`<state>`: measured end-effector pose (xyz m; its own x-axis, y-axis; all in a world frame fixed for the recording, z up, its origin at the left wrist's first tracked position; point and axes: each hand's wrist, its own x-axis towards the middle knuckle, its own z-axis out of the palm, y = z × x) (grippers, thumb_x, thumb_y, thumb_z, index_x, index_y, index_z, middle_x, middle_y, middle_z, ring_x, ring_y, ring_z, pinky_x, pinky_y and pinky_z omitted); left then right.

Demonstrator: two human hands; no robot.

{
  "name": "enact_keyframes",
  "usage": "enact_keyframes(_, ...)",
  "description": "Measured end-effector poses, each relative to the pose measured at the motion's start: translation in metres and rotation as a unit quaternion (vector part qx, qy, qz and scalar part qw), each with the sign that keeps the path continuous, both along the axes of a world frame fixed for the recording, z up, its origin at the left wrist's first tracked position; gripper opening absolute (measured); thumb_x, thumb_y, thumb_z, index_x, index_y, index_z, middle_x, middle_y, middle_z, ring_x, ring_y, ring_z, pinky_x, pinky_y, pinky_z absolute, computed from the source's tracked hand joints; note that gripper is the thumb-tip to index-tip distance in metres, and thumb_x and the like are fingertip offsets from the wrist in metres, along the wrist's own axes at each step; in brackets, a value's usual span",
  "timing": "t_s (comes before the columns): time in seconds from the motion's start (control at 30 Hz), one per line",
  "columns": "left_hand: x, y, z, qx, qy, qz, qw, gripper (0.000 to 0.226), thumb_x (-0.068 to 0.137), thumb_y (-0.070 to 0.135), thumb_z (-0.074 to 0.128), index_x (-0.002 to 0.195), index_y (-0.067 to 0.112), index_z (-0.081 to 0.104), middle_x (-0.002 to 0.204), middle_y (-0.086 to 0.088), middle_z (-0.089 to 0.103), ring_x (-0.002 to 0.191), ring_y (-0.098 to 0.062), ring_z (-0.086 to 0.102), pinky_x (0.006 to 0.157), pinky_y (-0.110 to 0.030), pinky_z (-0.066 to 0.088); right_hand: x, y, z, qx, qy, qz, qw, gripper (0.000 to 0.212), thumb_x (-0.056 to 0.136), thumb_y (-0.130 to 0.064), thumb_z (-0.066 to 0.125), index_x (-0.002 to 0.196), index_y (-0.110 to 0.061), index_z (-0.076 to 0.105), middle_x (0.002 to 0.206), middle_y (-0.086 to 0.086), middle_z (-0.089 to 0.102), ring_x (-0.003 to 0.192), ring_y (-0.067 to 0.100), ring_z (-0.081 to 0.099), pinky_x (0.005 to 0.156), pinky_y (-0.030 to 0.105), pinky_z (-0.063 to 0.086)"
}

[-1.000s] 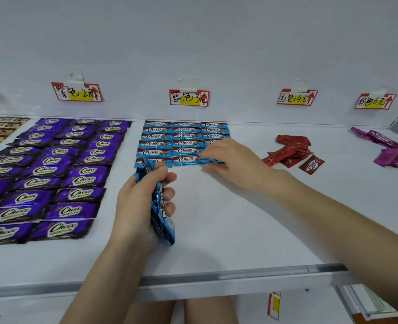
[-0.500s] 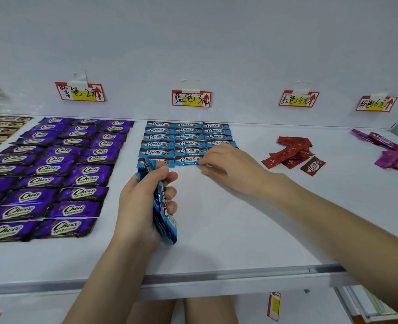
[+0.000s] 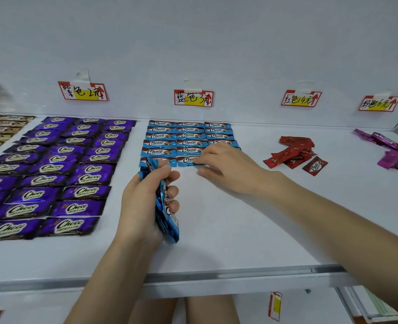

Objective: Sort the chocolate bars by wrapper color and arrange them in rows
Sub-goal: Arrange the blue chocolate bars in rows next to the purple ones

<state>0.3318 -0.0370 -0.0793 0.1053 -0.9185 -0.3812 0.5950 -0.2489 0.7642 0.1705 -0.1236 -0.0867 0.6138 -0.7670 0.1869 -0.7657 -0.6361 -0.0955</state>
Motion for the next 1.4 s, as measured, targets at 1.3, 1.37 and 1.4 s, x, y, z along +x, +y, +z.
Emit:
enact_keyframes(1.3,0.001,0.004,0.006,0.0,0.033,0.085,0.996,0.006,0.089,0.014,0.058,0.091,0.018,0.061,0.065,0.002,0.061,0.041,-0.005,0.043,0.036,-0.013,0.033,0.017,0.004,-0.002,0.005,-0.013,-0.009,1.0,0.036,0.096,-0.037,0.041,0.121,-0.018,0.058,0.115,0.0,0.056,0.104,0.014,0.045,0.081,0.026,0.038)
enact_keyframes(1.37,0.001,0.004,0.006,-0.002,0.036,0.084,0.996,0.005,0.089,0.014,0.057,0.09,0.018,0.061,0.065,0.002,0.061,0.041,-0.005,0.043,0.036,-0.013,0.033,0.017,0.005,-0.001,0.009,-0.014,-0.012,1.0,0.036,0.096,-0.037,0.041,0.122,-0.018,0.056,0.116,0.0,0.055,0.105,0.013,0.044,0.082,0.025,0.037)
enact_keyframes(1.4,0.001,0.004,0.006,-0.003,0.038,0.084,0.996,0.005,0.089,0.014,0.057,0.09,0.018,0.061,0.066,0.002,0.06,0.041,-0.005,0.043,0.036,-0.013,0.033,0.017,0.006,-0.001,0.009,-0.014,-0.012,1.0,0.036,0.096,-0.037,0.041,0.123,-0.018,0.056,0.117,0.0,0.055,0.106,0.013,0.044,0.082,0.025,0.038)
